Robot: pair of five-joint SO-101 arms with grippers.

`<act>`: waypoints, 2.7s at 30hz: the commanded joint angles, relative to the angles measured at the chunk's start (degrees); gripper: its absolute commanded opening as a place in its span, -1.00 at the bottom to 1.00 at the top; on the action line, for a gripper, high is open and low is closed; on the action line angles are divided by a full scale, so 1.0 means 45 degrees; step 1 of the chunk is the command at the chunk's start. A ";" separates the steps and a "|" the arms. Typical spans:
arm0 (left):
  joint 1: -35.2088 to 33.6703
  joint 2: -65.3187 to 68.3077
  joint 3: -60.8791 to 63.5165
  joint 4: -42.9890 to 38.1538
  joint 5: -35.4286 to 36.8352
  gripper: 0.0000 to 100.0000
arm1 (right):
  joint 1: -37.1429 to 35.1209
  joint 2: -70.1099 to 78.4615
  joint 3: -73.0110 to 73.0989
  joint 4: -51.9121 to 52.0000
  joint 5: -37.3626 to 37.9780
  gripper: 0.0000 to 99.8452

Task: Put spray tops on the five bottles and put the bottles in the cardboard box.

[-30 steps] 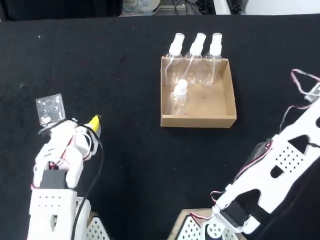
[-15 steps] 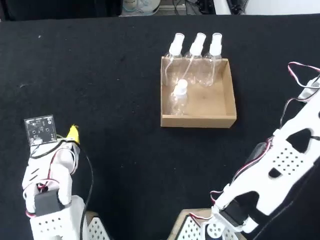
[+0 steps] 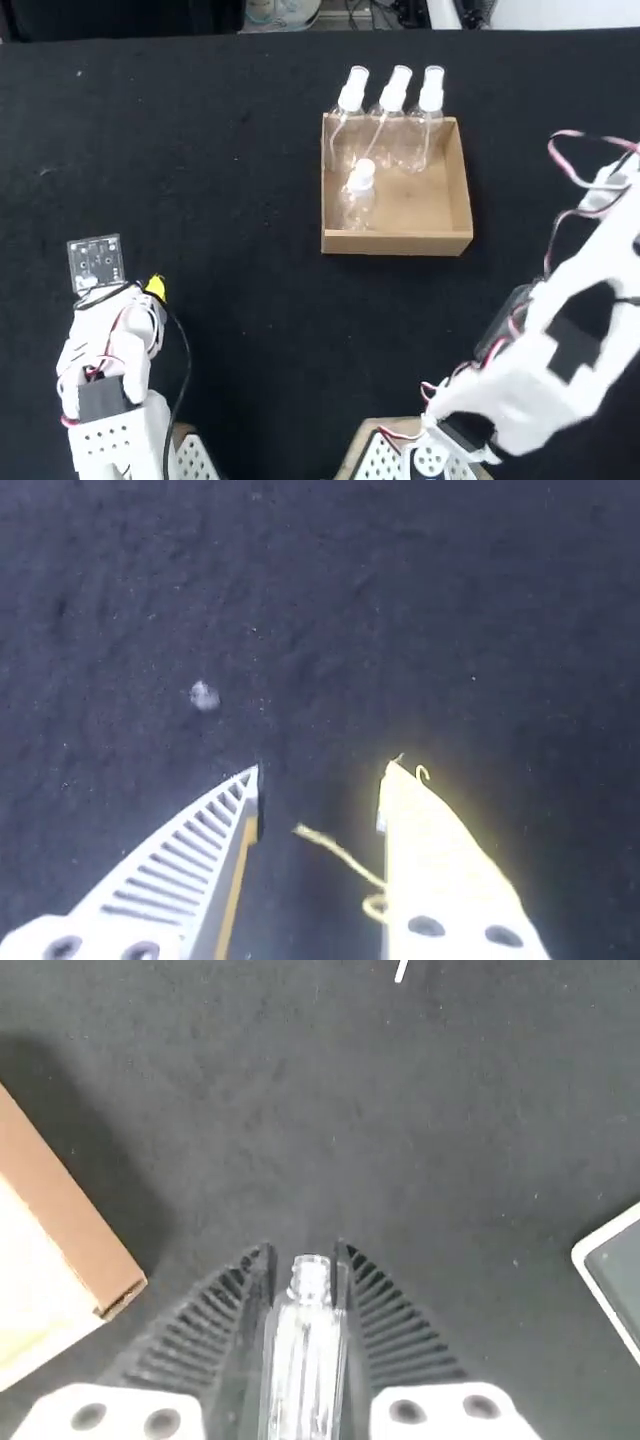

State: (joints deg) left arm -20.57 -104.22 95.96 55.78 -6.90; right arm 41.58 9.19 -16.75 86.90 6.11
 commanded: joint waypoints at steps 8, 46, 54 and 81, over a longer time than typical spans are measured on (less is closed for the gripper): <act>-0.0166 -0.0078 0.0322 0.1797 -0.0078 -0.62 | -0.1641 -0.6476 0.9758 -0.4728 0.0449 -0.86; -0.0166 -0.0078 0.0322 0.3810 -0.0078 -0.62 | -0.4669 -1.0051 2.0288 -1.4613 0.0508 -0.86; -0.0147 -0.0078 0.0322 0.3810 -0.0078 -0.62 | -0.5665 -1.0129 2.0757 -1.4867 0.0508 -0.85; -0.0166 -0.0078 0.0322 0.3810 -0.0078 -0.62 | -0.5763 -1.0032 2.1382 -1.6352 0.1563 -0.85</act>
State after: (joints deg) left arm -20.84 -104.22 96.13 72.66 -6.64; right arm 16.97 -33.80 80.04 14.90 12.44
